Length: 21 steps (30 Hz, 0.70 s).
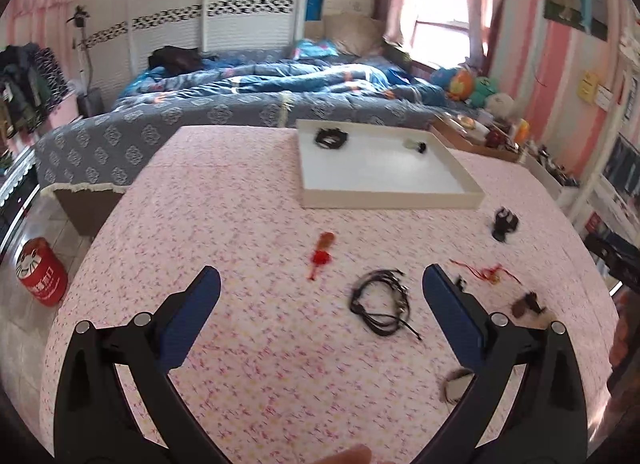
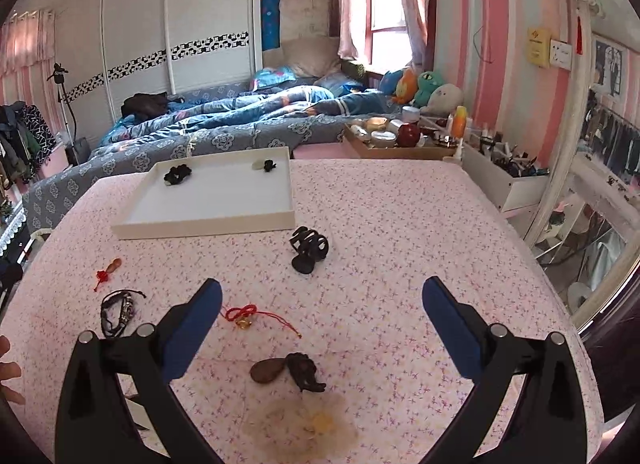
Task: Organize jewelry
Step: 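Withdraw both tools from the tray back over the jewelry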
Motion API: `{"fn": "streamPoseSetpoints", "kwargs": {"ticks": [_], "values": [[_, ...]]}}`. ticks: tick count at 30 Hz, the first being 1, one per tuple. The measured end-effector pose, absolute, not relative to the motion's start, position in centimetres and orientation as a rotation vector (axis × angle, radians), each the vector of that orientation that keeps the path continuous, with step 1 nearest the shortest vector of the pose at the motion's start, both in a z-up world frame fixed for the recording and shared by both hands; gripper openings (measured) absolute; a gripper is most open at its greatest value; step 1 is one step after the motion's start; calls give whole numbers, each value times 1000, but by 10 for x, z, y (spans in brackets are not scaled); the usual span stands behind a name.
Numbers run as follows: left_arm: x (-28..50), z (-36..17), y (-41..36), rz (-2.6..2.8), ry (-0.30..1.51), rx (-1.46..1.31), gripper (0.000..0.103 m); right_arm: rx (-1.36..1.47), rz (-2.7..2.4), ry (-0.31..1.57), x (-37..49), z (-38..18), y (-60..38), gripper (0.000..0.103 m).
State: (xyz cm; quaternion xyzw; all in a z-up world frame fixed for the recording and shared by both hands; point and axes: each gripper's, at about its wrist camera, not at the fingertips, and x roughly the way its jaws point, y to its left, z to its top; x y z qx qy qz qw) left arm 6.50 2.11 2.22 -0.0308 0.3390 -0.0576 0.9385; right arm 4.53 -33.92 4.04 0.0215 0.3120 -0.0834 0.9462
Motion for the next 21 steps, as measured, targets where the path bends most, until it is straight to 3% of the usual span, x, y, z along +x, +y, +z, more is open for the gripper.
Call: {"fn": "streamPoseSetpoints", "kwargs": {"ticks": [10, 21], "values": [[79, 11, 23, -126, 774, -43, 100, -126, -296, 599, 45, 36, -325, 100], [86, 1, 17, -71, 790, -3, 100, -3, -244, 646, 53, 30, -344, 100]]}}
